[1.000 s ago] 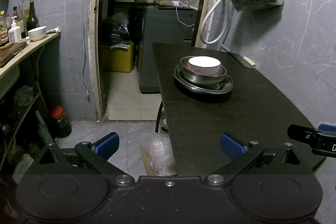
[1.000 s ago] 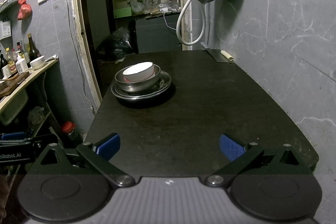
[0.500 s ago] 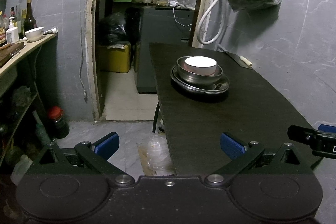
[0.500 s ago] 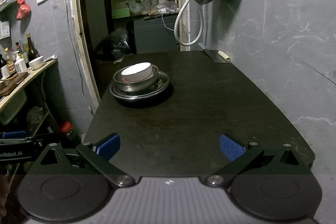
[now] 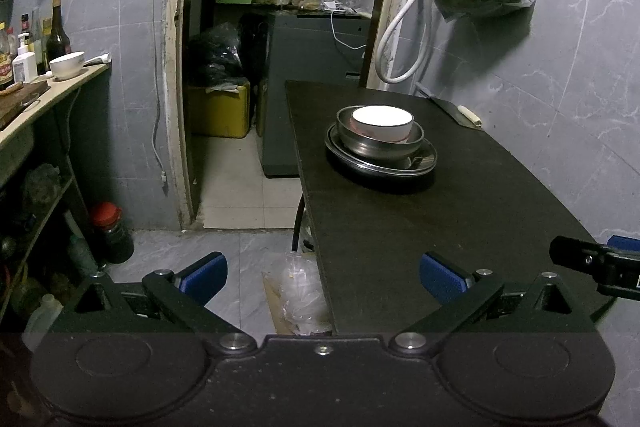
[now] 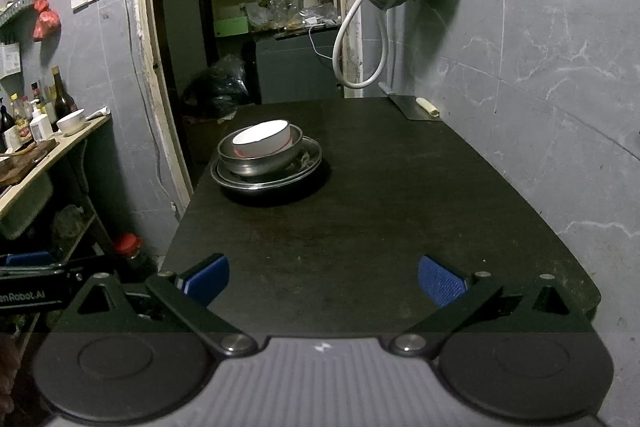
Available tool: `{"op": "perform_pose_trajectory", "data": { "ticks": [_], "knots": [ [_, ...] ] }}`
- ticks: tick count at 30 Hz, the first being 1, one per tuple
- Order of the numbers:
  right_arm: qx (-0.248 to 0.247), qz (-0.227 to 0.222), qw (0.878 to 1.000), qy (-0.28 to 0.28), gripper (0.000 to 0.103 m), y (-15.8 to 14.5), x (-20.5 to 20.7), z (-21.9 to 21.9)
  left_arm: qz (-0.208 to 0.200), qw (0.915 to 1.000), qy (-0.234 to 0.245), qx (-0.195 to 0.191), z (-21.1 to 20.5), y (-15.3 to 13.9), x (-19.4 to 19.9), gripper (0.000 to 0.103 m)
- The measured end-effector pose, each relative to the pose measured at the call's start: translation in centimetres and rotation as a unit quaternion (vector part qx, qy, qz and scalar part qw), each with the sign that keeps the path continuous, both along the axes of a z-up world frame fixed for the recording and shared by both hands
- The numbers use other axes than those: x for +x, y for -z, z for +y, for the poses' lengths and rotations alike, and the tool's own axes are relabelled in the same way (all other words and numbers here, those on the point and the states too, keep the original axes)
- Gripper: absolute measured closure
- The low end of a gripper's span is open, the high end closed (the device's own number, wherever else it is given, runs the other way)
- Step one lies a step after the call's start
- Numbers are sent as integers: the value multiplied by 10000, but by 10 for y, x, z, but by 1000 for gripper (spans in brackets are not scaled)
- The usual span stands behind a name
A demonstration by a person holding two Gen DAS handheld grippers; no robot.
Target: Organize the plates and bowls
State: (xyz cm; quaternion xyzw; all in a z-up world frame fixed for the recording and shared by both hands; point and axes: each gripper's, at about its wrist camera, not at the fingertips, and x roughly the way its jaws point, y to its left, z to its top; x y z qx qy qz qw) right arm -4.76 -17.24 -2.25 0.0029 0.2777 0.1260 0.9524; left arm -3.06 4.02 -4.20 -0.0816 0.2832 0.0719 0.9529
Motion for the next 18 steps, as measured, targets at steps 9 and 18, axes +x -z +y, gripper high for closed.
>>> {"op": "perform_pose_trajectory", "data": {
  "ticks": [9,18],
  "knots": [
    [24,3,10000,-49,0,0,1,-2,21,10000,-16,23,-1,-1,-1,1],
    [20,18,10000,-57,0,0,1,-1,61,10000,-13,22,1,-1,0,1]
  ]
}}
